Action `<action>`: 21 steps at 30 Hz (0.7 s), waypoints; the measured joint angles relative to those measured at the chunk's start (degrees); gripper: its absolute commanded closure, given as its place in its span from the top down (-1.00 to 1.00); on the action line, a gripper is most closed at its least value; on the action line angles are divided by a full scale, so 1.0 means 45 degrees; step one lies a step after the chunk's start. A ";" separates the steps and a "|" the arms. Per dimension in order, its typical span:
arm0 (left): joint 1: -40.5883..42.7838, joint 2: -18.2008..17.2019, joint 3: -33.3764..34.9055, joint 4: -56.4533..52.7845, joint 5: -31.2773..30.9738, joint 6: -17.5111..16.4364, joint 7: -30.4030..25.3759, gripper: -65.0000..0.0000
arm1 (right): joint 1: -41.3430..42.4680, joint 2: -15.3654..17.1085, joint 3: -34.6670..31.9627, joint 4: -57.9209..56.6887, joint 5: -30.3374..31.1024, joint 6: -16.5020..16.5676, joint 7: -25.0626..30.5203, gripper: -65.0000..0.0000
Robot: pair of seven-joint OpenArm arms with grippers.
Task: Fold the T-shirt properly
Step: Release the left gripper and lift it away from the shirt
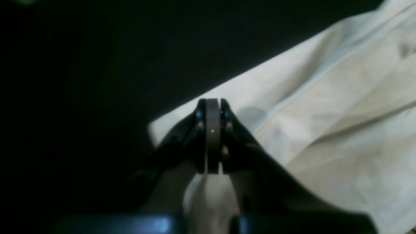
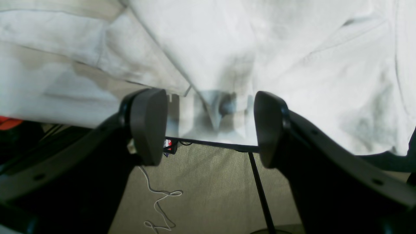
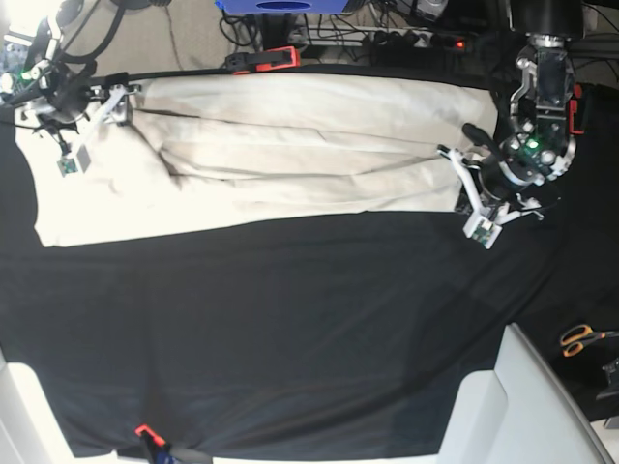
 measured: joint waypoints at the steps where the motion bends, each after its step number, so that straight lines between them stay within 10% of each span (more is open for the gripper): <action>1: -0.0155 0.0087 0.0097 -0.0160 0.0053 0.0068 0.0010 -1.00 | 0.0005 0.0005 0.0005 -0.0005 -0.0005 0.0000 0.0005 0.20; 21: -0.0194 0.0665 0.2069 -0.1049 0.0136 0.0126 -0.0049 -1.00 | 0.0034 -0.0005 0.0005 -0.0005 0.0005 0.0000 0.0005 0.20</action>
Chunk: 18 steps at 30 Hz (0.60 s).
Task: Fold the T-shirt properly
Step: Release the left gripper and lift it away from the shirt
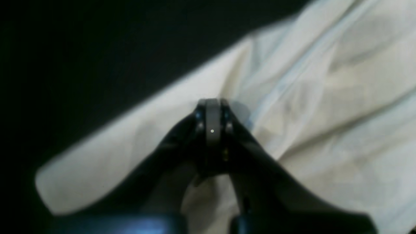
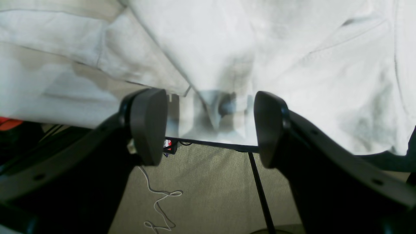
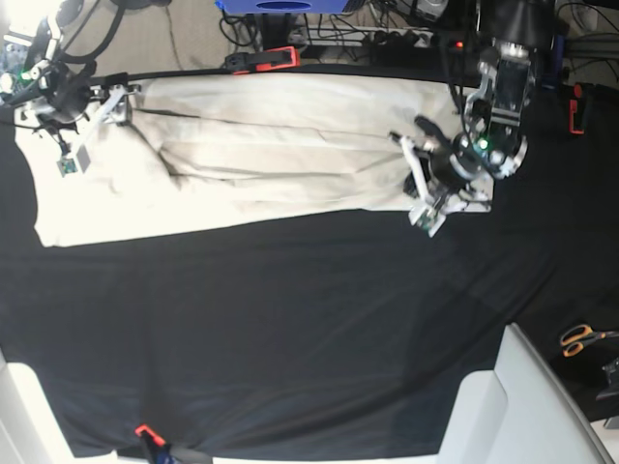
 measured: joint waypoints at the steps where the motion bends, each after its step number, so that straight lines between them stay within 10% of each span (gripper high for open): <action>1: 0.0223 -0.0117 0.0039 0.0233 -0.0010 -0.0015 0.0010 -1.00 | 0.0005 0.0005 0.0000 0.0000 0.0000 0.0000 0.0000 0.20; 18: 0.2739 -0.1035 -0.0024 0.2545 -0.0107 -0.0053 -0.0015 -1.00 | 0.0146 0.0005 0.0000 0.0000 -0.0005 0.0000 -0.0010 0.20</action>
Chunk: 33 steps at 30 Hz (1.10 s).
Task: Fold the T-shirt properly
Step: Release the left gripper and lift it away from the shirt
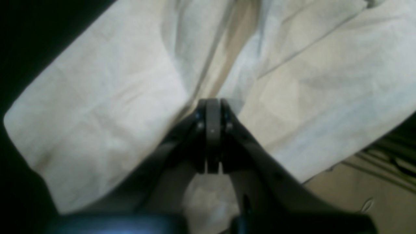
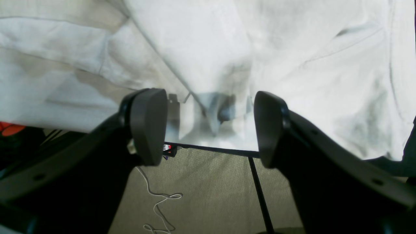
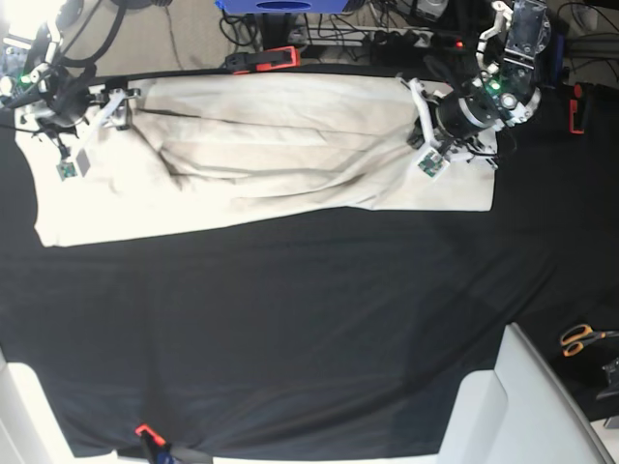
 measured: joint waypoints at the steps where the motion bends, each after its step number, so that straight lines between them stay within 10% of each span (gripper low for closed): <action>1: 0.0039 -0.0146 -0.0005 0.0000 0.0010 0.0010 0.0015 -1.00 | -0.0005 0.0005 0.0000 0.0000 0.0005 0.0000 0.0010 0.20; 10: 0.1889 -0.0826 -0.0369 0.1069 -0.0092 -0.0015 0.0063 -1.00 | -0.0073 -0.0005 -0.0005 0.0000 0.0010 0.0005 0.0005 0.20; 20: 0.2302 -0.0461 -0.7257 0.2599 -0.3891 -0.0160 0.0024 -1.00 | -0.0083 0.0024 0.0000 0.0005 0.0000 0.0000 0.0005 0.20; 28: 0.2166 -0.0772 -0.8592 -0.0408 -0.5124 -0.1273 0.0175 -1.00 | -0.0243 0.0000 0.0000 0.0005 0.0005 0.0005 0.0010 0.20; 33: 0.1719 -0.0933 -0.7961 -0.1574 -0.6421 -0.1579 -0.0034 0.05 | -0.0248 0.0000 -0.0010 0.0005 0.0005 0.0005 0.0010 0.20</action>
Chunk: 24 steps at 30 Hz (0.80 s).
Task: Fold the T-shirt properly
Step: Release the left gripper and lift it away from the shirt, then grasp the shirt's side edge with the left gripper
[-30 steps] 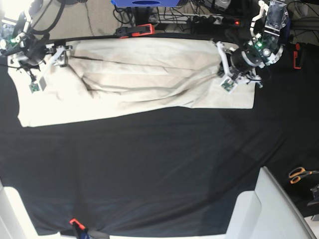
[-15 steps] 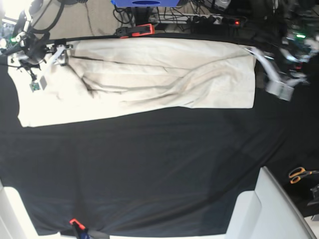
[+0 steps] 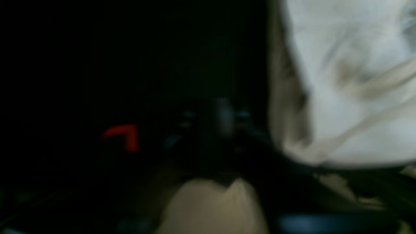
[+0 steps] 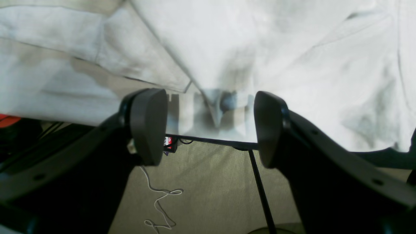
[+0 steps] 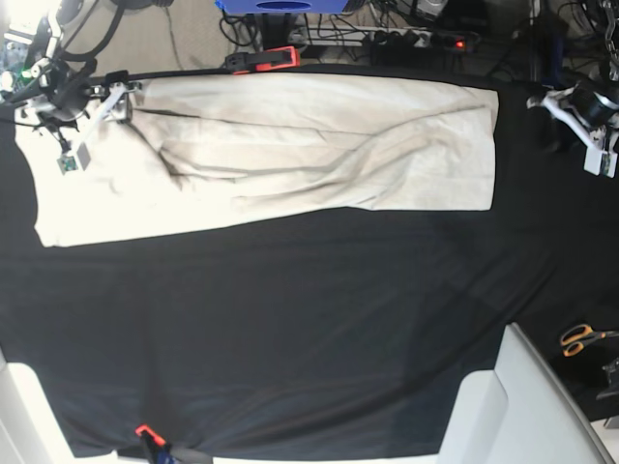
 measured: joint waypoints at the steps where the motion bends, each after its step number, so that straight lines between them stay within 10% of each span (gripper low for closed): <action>1: 0.0015 -0.0005 -0.0005 -0.0141 -0.0495 -0.0675 0.0000 0.27 | 0.0000 0.0000 0.0000 0.0000 0.0000 0.0005 0.0000 0.20; 4: 0.0121 -0.0010 -0.0044 -0.0641 -0.1622 -0.1418 0.0185 0.79 | 0.0000 -0.0005 0.0000 0.0000 0.0000 0.0005 0.0000 0.20; 24: -0.2414 0.0476 0.1486 -0.4357 -0.2011 -0.1370 0.0010 0.80 | -0.0102 0.0049 0.0000 0.0000 0.0005 0.0015 0.0005 0.20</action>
